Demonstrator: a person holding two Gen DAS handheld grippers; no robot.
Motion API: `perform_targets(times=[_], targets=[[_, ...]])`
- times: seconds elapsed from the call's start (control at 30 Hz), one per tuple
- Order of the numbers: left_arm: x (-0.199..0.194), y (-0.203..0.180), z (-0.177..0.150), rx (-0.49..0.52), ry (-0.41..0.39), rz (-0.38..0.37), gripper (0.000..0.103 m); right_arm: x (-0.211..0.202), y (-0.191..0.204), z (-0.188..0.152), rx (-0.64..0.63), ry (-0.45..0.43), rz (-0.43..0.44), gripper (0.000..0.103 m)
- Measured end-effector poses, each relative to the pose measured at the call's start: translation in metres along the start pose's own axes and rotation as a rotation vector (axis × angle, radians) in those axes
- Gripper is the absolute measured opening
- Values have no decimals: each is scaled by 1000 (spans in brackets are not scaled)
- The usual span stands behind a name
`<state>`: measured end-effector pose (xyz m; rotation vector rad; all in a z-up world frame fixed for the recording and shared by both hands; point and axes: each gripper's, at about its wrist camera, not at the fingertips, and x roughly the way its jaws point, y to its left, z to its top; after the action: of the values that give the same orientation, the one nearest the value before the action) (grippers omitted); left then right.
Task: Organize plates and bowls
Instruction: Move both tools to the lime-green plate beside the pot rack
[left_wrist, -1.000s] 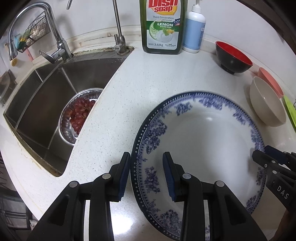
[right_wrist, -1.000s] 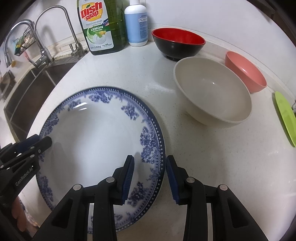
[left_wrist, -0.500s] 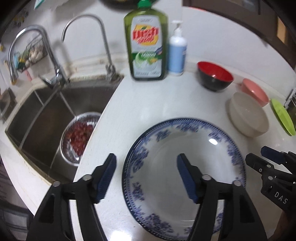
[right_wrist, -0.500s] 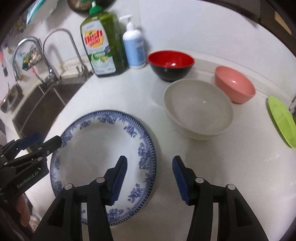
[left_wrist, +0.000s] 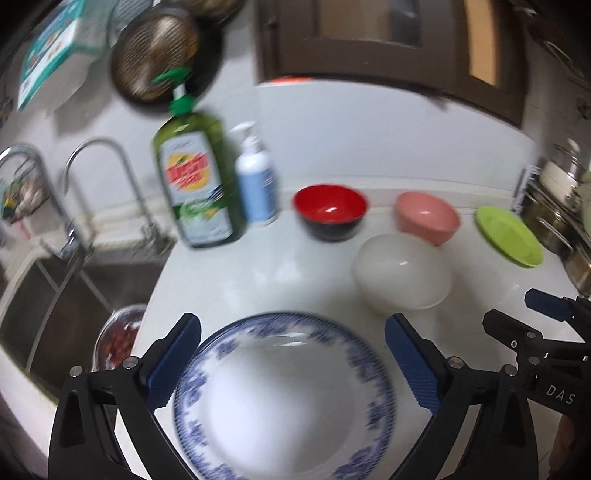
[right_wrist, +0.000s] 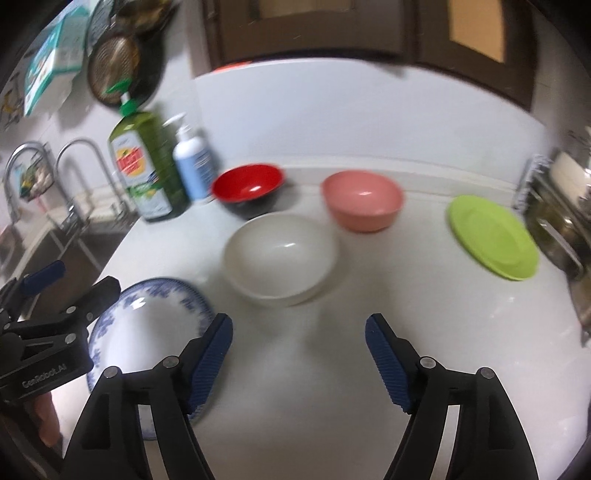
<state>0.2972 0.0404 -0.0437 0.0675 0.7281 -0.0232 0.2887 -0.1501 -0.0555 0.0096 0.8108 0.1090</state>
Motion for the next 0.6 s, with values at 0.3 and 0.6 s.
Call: perform_targets(times=[0.3, 0.6], targets=[[0, -66, 34, 96, -49, -99, 103, -30, -67, 4, 99, -64, -141, 77], [3, -135, 63, 180, -56, -238, 103, -57, -134, 7, 188, -128, -275, 77]])
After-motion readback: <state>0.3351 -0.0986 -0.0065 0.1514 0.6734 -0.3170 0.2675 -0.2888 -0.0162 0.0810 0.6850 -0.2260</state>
